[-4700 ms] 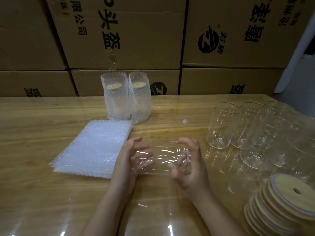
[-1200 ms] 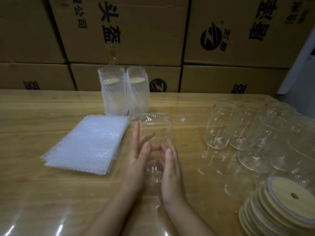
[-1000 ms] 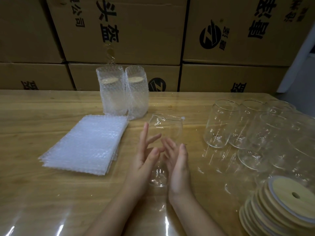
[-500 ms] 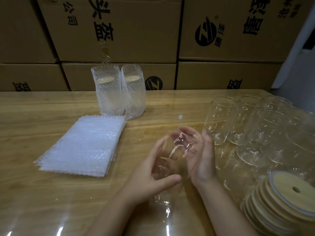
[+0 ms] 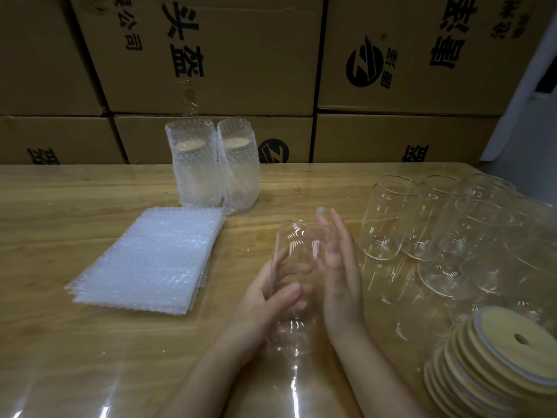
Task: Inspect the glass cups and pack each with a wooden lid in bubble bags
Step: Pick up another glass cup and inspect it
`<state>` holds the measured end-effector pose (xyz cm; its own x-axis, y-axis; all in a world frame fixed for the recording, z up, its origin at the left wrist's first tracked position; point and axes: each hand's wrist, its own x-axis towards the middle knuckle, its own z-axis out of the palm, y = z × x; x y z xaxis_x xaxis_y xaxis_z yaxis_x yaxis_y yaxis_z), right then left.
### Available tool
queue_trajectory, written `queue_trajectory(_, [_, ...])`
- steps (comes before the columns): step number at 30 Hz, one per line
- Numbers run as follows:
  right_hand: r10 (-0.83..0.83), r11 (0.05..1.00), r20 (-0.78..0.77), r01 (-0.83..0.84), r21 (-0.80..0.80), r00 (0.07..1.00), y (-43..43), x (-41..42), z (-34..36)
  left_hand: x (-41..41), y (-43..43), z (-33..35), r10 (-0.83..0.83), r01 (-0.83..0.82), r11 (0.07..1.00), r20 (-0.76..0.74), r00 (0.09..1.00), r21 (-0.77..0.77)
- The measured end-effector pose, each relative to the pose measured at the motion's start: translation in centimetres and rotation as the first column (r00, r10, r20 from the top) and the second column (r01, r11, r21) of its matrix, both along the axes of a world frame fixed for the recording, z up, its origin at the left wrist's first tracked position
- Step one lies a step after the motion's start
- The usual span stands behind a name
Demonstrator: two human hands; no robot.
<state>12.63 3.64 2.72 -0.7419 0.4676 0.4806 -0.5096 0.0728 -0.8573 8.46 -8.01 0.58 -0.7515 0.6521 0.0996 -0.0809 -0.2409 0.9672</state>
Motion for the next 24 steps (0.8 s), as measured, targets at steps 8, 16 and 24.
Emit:
queue_trajectory(8, [0.486, 0.747, 0.353, -0.17, -0.643, 0.799, 0.4, -1.3, -1.4, 0.9, 1.0, -0.3, 0.315, -0.363, 0.932, -0.472, 0.823, -0.012])
queue_trajectory(16, [0.299, 0.904, 0.448, -0.099, -0.416, 0.843, 1.2, -1.4, -2.3, -0.2, 1.2, -0.4, 0.322, -0.348, 0.937, -0.44, 0.838, 0.024])
queue_trajectory(24, [0.026, 1.0, 0.325, -0.021, -0.017, 0.945, 1.8, -1.0, -3.5, -1.0, 1.6, -0.8, 0.308, -0.397, 0.909, -0.443, 0.842, -0.122])
